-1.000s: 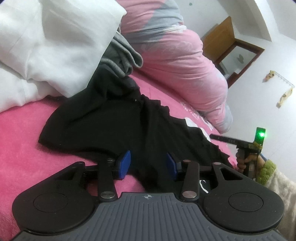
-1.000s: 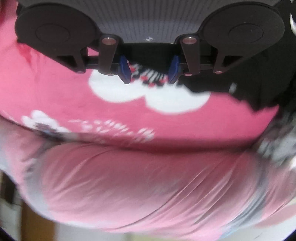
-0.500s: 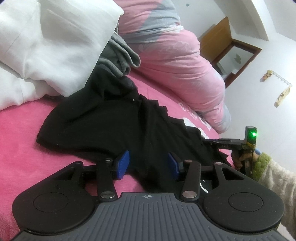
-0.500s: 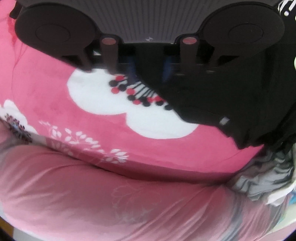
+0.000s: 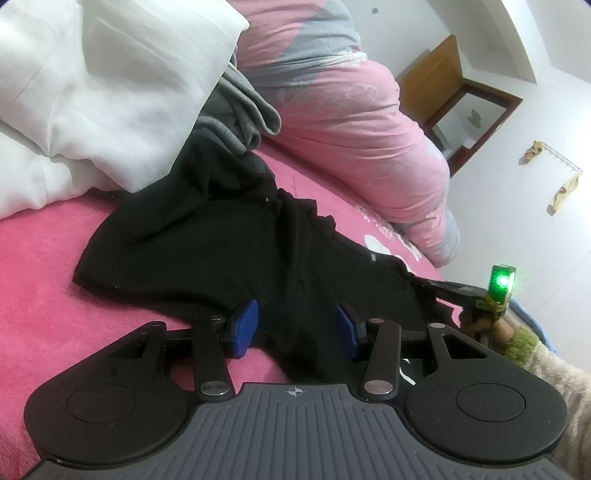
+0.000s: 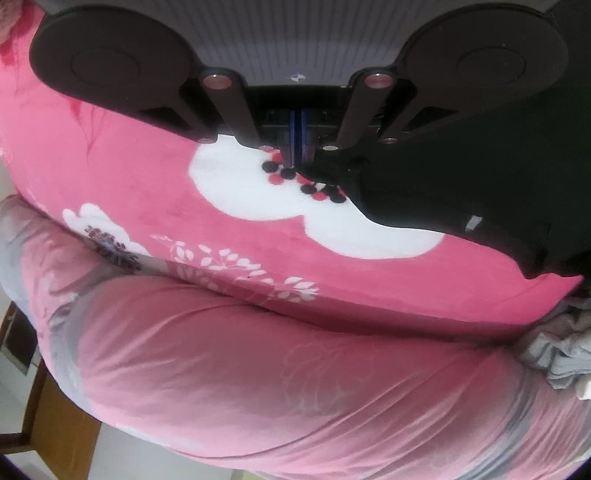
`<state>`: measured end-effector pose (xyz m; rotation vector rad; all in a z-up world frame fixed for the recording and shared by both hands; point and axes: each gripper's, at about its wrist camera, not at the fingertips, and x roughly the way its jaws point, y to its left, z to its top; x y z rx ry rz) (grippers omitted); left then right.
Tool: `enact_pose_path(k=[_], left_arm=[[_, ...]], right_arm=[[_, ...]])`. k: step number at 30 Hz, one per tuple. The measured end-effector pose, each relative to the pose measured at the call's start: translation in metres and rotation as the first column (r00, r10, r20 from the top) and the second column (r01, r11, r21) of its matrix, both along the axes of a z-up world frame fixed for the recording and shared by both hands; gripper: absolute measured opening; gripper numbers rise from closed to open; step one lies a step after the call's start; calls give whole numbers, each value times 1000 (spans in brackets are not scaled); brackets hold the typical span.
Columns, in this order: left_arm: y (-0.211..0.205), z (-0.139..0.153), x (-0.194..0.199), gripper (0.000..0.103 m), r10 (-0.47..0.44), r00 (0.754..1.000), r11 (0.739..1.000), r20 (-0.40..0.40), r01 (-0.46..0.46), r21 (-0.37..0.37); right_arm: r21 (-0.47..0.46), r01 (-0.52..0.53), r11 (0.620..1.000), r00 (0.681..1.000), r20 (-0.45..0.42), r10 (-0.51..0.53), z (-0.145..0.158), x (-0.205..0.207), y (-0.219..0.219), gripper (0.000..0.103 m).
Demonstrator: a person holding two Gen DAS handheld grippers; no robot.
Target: Fold clothes
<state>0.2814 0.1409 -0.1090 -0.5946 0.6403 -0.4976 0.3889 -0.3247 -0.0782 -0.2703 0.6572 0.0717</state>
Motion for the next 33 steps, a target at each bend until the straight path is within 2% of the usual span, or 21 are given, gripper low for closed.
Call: enact_pose_path(k=[2,5,6,8,10,12,14,17,22,24,27,30,33], left_arm=[[0,0,0,46,0,1000,1000,0,0,-1],[0,0,1,46,0,1000,1000,-1,0,-4],[1,0,1,46,0,1000,1000,-1,0,-6],[1,0,1,46,1,1000,1000,-2,-1,-10],[1,0,0,46,2,1000,1000,-2,-2,-11],[1,0,0,46,4,1000,1000,-2,-4,-10],[1,0,0,46,5,1000,1000,-3,-5,-10],[1,0,0,46,5,1000,1000,-3,-5,-10],[1,0,0,46,6,1000,1000,-2,-6,-10],[1,0,0,46,5,1000,1000,-2,-5,-11],[1,-1,0,46,6,1000,1000,-2,-6,-13],[2,-1,0,46,6,1000,1000,-2,-6,-15],[2,-2,0,46,6,1000,1000,-1,-6,-18]], right_arm=[[10,15,1000,1000,9,-15,2,4,1,7],[95,81,992,994,61,-87,25,2,-12,31],[134,107,985,989,85,-119,37,-1,-19,34],[199,158,967,973,137,-188,63,-13,-36,35],[223,215,951,951,172,-255,86,-29,-51,35],[226,269,936,937,165,-309,101,-44,-63,35],[219,311,925,932,121,-342,103,-57,-73,35],[196,412,890,904,33,-426,91,-70,-90,35],[250,596,763,800,-109,-589,53,-79,-133,37],[237,606,759,792,-99,-602,42,-77,-138,41],[195,601,775,797,-62,-601,31,-65,-138,49],[165,614,772,788,-64,-612,22,-48,-145,49],[153,606,781,795,-86,-600,14,-35,-149,49]])
